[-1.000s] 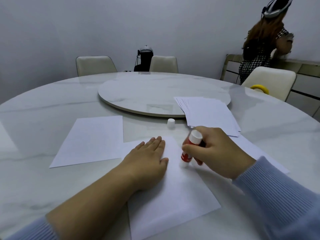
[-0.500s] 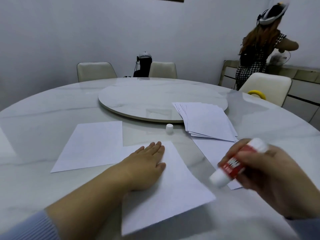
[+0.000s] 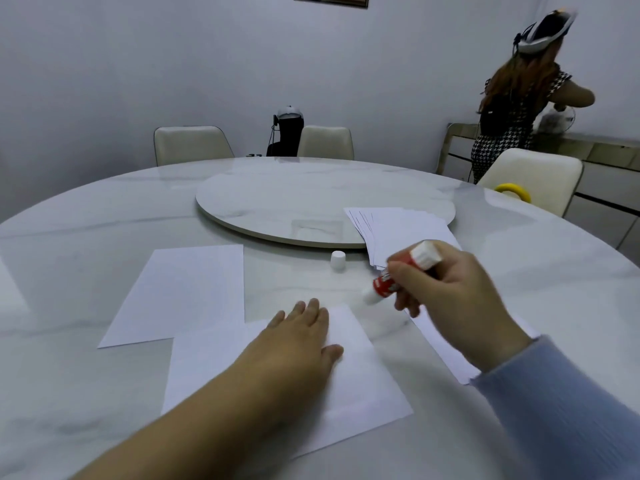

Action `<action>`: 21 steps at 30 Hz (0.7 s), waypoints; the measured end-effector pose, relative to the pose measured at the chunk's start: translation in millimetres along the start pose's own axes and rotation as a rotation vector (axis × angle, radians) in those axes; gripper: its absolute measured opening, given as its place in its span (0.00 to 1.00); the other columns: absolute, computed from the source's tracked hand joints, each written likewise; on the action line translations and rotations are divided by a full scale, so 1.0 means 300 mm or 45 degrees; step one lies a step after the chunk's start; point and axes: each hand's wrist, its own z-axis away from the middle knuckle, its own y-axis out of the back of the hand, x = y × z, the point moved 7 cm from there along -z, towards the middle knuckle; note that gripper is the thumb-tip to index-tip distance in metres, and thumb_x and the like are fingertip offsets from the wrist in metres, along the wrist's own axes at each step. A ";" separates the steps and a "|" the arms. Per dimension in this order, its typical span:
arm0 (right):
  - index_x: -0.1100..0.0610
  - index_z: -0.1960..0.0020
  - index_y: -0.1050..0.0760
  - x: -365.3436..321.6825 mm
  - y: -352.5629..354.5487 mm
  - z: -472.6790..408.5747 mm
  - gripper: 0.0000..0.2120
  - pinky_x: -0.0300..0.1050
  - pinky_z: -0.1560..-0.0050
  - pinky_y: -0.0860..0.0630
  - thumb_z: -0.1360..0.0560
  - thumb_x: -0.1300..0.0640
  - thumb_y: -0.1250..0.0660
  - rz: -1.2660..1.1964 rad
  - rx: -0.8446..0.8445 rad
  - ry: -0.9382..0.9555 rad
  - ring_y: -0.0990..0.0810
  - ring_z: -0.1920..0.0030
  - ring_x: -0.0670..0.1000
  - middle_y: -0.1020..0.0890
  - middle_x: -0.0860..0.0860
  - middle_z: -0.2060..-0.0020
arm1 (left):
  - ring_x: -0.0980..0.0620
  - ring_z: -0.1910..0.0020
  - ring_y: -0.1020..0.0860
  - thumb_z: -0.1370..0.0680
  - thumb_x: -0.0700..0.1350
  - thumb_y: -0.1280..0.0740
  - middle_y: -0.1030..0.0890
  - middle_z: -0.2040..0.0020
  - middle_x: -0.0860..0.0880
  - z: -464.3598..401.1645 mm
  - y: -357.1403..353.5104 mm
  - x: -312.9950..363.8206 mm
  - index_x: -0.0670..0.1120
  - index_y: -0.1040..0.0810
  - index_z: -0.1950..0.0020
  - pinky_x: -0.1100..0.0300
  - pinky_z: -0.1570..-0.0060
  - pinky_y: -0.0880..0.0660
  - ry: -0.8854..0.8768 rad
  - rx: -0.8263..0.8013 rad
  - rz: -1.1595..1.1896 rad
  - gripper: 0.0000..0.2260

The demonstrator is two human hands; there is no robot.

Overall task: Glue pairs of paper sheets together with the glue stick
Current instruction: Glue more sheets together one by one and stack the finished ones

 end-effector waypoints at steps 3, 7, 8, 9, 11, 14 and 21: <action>0.56 0.57 0.22 0.054 -0.087 -0.026 0.02 0.37 0.69 0.25 0.26 0.60 0.31 0.201 -0.130 -0.049 0.20 0.71 0.44 0.16 0.45 0.69 | 0.56 0.24 0.58 0.17 0.53 0.54 0.59 0.22 0.51 0.004 -0.007 -0.006 0.48 0.57 0.22 0.60 0.28 0.60 -0.032 -0.015 0.026 0.25; 0.56 0.55 0.23 0.078 -0.151 -0.030 0.02 0.49 0.57 0.19 0.26 0.58 0.30 0.310 -0.245 -0.043 0.18 0.65 0.46 0.15 0.49 0.63 | 0.56 0.24 0.60 0.17 0.51 0.55 0.61 0.22 0.51 0.009 -0.007 0.000 0.49 0.59 0.22 0.60 0.28 0.61 -0.024 -0.019 -0.029 0.24; 0.56 0.55 0.23 0.076 -0.156 -0.028 0.02 0.50 0.55 0.19 0.25 0.57 0.30 0.338 -0.268 -0.036 0.18 0.64 0.45 0.15 0.49 0.62 | 0.56 0.24 0.60 0.17 0.51 0.56 0.61 0.22 0.51 0.010 -0.006 -0.001 0.49 0.59 0.22 0.60 0.28 0.61 -0.017 -0.030 -0.037 0.24; 0.56 0.55 0.23 0.071 -0.154 -0.025 0.03 0.49 0.55 0.20 0.25 0.57 0.31 0.371 -0.286 -0.024 0.19 0.64 0.44 0.15 0.48 0.63 | 0.56 0.24 0.60 0.17 0.51 0.56 0.61 0.22 0.51 0.010 -0.006 -0.002 0.49 0.60 0.22 0.59 0.28 0.61 -0.010 -0.042 -0.040 0.24; 0.57 0.57 0.23 0.053 -0.139 -0.011 0.04 0.46 0.59 0.22 0.26 0.56 0.31 0.451 -0.317 0.001 0.21 0.66 0.42 0.16 0.45 0.65 | 0.56 0.24 0.60 0.17 0.51 0.55 0.61 0.22 0.52 0.012 -0.004 -0.001 0.48 0.60 0.22 0.58 0.27 0.61 0.007 -0.066 -0.046 0.24; 0.57 0.62 0.23 0.017 -0.102 0.042 0.04 0.45 0.64 0.25 0.28 0.58 0.32 0.469 -0.358 0.016 0.23 0.70 0.43 0.17 0.46 0.66 | 0.56 0.24 0.60 0.17 0.50 0.55 0.62 0.22 0.51 0.016 0.000 0.002 0.48 0.60 0.22 0.58 0.27 0.60 0.011 -0.074 -0.047 0.24; 0.59 0.64 0.23 -0.005 -0.038 0.191 0.04 0.38 0.73 0.30 0.35 0.58 0.32 0.188 -0.484 -0.069 0.27 0.75 0.47 0.21 0.58 0.70 | 0.56 0.24 0.60 0.17 0.49 0.56 0.62 0.22 0.51 0.018 -0.004 0.004 0.47 0.60 0.22 0.58 0.26 0.60 0.014 -0.076 -0.048 0.24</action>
